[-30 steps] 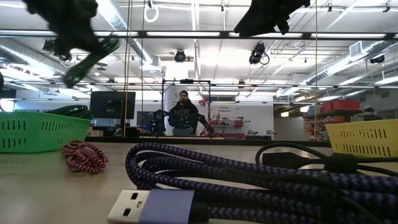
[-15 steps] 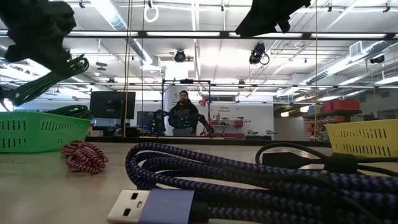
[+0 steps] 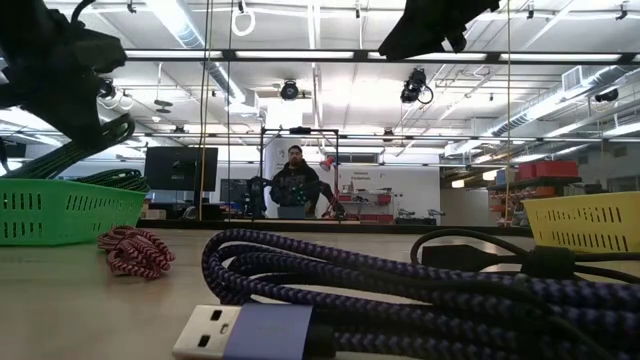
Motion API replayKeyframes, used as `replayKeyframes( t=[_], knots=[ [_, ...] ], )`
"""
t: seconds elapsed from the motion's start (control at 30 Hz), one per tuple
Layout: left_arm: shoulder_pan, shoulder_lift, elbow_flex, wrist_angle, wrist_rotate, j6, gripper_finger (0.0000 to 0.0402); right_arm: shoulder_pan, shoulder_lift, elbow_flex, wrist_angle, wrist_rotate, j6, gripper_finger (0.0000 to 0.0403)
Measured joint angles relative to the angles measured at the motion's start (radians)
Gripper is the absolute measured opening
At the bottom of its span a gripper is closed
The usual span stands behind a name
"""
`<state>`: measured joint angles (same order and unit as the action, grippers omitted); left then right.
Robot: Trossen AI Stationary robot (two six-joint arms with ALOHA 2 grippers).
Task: Pick & Place USB Port
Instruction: Put the green black charger cable into the green bin, then put the black charger adaptor into the yellow bin
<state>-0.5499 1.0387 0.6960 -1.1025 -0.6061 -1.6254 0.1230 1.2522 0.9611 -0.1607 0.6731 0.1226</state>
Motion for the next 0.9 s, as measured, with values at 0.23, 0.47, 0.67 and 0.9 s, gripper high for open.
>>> replayKeyframes(
  t=[0.23, 0.47, 0.67, 0.9],
  knots=[
    [0.0, 0.052, 0.0, 0.012, 0.038, -0.04, 0.0062, -0.002, 0.0, 0.0, 0.001, 0.0, -0.001, 0.0141],
    [0.0, 0.062, 0.0, 0.021, 0.057, -0.04, 0.0112, -0.009, 0.0, 0.0, 0.001, 0.0, -0.001, 0.0141],
    [0.001, 0.061, 0.0, 0.021, -0.024, 0.064, 0.0129, -0.008, 0.0, 0.0, 0.001, 0.0, -0.001, 0.0141],
    [0.001, 0.061, 0.0, 0.175, 0.091, 0.525, 0.0123, -0.008, 0.0, 0.0, -0.005, 0.0, 0.0, 0.0141]
  ],
)
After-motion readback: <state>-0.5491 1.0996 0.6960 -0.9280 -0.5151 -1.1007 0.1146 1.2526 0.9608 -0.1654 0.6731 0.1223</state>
